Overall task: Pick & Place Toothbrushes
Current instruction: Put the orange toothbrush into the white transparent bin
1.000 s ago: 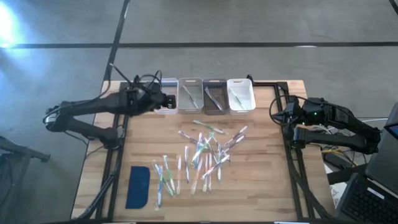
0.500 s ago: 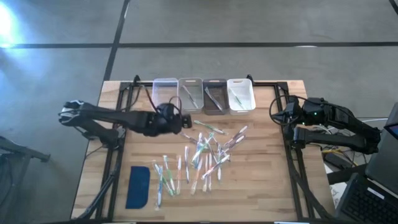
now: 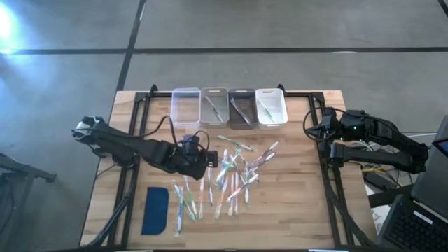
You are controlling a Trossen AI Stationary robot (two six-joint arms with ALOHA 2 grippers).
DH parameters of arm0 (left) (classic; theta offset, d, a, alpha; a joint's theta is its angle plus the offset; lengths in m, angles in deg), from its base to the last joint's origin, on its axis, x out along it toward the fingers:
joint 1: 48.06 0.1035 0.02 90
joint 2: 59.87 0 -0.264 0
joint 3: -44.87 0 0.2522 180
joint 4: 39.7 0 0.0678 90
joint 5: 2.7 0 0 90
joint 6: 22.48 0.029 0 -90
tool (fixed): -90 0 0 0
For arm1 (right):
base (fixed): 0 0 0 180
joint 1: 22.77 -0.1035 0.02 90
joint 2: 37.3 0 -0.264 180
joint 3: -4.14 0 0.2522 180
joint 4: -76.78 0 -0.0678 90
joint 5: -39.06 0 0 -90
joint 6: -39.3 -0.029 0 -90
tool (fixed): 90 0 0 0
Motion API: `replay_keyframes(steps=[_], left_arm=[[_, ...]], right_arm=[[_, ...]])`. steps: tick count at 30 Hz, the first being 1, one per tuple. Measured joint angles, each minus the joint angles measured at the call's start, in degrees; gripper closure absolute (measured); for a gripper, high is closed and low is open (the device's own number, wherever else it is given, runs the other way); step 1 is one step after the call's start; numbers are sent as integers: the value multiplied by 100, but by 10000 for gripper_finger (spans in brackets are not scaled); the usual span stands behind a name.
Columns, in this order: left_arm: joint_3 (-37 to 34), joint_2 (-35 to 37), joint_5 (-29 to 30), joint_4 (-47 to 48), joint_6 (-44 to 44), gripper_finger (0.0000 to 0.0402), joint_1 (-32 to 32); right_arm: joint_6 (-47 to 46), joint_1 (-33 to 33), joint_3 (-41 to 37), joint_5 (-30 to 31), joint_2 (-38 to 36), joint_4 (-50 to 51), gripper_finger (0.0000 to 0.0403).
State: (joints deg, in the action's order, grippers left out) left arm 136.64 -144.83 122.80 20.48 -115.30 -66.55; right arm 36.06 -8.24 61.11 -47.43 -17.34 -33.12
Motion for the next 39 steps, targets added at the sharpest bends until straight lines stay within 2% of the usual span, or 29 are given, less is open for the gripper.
replay_keyframes(steps=[5,8,12,15,20,23,30,33,39], left_arm=[[1237,-426,-15,885,478,394,-89],[1840,-686,-239,1390,563,394,-121],[2364,-1046,-829,2128,443,394,-130],[2613,-1324,-1586,2651,253,394,-128],[2882,-1796,-2573,3521,-212,394,-170],[2937,-2027,-2753,3683,-477,394,-223],[2847,-2419,-3028,3566,-402,388,-289],[2847,-2535,-3167,3566,-47,363,-287],[2847,-2628,-3320,3635,1554,288,-187]], right_arm=[[0,1,0,0,0,2,394],[0,0,0,0,0,2,394],[0,1,0,1,0,0,394],[0,0,0,0,0,2,394],[0,0,0,0,0,2,394],[0,1,0,1,0,1,394],[0,2,0,2,0,0,394],[0,2,0,0,0,2,394],[0,1,0,0,0,0,394]])
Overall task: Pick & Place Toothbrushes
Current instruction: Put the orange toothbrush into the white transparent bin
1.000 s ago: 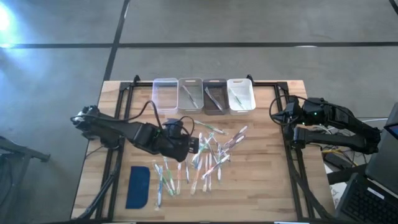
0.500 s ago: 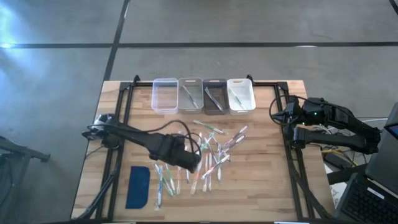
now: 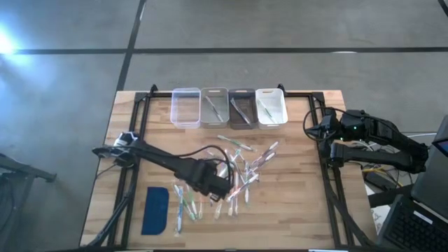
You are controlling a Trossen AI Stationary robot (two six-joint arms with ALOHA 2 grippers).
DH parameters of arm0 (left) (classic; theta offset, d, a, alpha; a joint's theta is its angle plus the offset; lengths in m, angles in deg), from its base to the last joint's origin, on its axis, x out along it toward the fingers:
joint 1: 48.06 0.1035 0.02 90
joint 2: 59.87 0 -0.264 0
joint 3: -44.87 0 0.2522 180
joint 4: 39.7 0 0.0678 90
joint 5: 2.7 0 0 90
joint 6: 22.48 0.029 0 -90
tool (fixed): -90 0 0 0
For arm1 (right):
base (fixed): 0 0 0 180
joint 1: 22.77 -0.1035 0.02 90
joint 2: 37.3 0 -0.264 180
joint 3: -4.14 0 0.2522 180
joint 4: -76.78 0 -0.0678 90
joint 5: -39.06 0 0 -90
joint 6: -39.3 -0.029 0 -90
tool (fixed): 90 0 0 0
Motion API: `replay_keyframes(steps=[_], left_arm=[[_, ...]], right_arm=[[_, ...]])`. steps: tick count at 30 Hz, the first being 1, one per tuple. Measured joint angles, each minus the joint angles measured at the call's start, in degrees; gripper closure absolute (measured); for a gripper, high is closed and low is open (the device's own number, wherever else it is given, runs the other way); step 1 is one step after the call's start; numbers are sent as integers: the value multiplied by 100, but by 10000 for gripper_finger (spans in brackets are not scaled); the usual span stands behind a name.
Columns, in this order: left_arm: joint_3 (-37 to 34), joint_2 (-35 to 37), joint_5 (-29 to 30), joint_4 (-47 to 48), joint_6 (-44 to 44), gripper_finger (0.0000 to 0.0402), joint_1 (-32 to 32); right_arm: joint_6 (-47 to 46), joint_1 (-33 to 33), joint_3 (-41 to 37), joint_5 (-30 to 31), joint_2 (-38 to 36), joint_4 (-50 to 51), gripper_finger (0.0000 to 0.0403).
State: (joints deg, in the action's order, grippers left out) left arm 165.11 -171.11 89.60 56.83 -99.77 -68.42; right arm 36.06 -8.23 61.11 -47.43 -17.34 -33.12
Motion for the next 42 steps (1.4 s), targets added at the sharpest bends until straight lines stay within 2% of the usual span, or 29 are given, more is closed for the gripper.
replay_keyframes(steps=[3,7,10,13,15,17,19,23,25,29,34,36,40,42], left_arm=[[0,0,4,-7,1235,253,68],[0,0,179,-8,3991,226,92],[-23,0,627,-5,6254,219,85],[-87,0,1321,0,8246,219,77],[-150,0,1795,-43,9318,220,79],[-232,0,1988,-148,10081,220,114],[-297,8,1810,-270,10574,220,163],[-554,228,382,-269,10864,220,279],[-789,409,-12,-255,11237,220,275],[-1484,823,-79,-476,12066,220,208],[-2478,1532,0,-1173,12598,220,194],[-2831,1762,133,-1567,13086,220,174],[-3424,2152,106,-2352,14405,220,89],[-3693,2263,46,-2854,14785,220,17]], right_arm=[[0,-1,0,0,2,0,394],[0,0,0,1,0,1,394],[0,0,0,2,0,0,394],[0,1,0,0,2,0,394],[0,0,0,1,0,2,394],[0,1,0,2,0,2,394],[0,1,0,2,2,0,394],[0,-1,0,1,0,2,394],[0,1,0,2,0,0,394],[0,-1,0,2,0,0,394],[0,-1,0,0,0,2,394],[0,1,0,2,0,0,394],[0,0,0,1,0,0,394],[0,0,0,1,1,0,394]])
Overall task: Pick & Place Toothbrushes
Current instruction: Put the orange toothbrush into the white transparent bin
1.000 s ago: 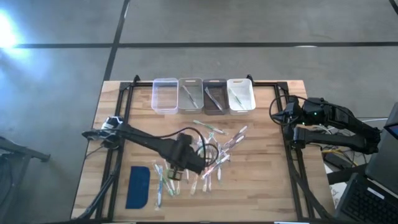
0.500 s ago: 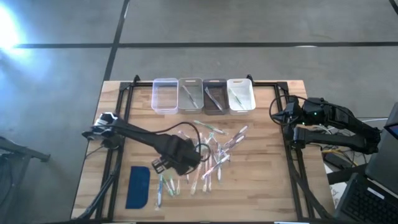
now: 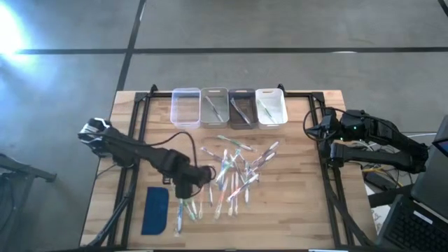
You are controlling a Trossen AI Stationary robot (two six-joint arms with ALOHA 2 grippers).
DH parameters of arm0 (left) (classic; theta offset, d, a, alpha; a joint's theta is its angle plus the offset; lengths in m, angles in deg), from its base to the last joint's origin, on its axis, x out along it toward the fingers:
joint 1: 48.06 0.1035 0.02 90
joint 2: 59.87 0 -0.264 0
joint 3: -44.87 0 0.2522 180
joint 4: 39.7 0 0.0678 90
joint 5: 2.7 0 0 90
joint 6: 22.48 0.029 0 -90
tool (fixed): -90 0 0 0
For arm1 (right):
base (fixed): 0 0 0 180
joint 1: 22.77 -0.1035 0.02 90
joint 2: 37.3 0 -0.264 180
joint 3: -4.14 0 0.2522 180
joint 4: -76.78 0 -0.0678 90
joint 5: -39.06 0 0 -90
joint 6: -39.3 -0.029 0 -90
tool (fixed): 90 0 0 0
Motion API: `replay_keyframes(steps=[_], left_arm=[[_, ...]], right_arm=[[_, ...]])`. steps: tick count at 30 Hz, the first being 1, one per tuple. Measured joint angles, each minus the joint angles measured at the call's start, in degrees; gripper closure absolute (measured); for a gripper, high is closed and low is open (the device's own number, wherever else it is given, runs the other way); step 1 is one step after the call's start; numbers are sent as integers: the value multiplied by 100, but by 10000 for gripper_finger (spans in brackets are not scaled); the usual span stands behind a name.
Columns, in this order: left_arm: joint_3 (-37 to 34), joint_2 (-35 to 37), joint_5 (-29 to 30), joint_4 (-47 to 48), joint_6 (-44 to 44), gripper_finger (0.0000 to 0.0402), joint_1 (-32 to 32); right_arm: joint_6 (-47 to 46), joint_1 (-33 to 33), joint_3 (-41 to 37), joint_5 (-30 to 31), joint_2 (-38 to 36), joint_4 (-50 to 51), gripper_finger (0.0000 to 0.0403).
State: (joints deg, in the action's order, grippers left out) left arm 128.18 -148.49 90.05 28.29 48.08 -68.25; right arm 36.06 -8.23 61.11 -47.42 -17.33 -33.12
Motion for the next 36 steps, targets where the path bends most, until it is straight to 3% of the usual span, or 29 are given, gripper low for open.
replay_keyframes(steps=[6,36], left_arm=[[-477,126,-37,-1179,-221,220,-171],[-508,-1012,-399,-1665,-503,220,-150]], right_arm=[[0,1,0,1,1,0,394],[0,1,0,-1,0,0,394]])
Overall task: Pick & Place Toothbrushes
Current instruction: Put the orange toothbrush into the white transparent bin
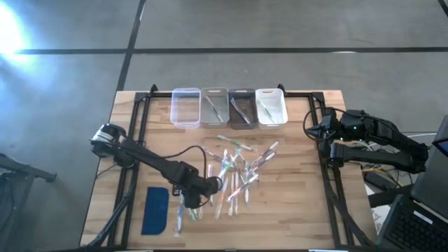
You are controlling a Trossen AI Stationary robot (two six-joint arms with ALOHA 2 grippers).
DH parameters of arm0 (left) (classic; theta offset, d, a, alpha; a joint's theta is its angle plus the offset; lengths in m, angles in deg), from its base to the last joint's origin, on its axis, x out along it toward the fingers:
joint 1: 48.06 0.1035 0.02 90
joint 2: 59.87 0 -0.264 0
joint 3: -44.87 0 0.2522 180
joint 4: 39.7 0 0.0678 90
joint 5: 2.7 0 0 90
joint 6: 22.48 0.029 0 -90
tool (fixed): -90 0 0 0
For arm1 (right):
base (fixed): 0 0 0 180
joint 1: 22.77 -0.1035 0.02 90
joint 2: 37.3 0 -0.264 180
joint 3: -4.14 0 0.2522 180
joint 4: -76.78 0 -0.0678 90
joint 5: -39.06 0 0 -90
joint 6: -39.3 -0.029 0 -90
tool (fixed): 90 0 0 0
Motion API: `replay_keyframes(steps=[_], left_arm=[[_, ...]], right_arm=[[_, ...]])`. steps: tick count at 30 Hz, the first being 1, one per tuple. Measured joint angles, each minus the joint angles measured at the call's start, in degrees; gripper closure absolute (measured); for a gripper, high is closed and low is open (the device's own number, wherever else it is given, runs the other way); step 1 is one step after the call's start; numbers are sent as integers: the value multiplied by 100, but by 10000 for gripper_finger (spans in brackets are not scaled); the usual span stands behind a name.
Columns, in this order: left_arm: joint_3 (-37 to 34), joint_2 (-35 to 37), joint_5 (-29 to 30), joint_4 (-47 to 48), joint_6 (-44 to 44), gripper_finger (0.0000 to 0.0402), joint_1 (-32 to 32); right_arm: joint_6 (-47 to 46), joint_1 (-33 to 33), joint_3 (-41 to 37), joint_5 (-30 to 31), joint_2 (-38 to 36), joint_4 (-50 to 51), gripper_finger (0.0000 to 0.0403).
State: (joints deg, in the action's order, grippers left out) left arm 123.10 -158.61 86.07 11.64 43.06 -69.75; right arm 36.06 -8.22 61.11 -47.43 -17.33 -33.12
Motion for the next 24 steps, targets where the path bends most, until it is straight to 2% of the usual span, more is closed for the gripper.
replay_keyframes(steps=[14,24], left_arm=[[23,-602,-4,-106,-93,223,0],[24,-590,-80,-117,-122,279,2]], right_arm=[[0,-1,0,2,0,0,394],[0,-2,0,1,0,2,394]])
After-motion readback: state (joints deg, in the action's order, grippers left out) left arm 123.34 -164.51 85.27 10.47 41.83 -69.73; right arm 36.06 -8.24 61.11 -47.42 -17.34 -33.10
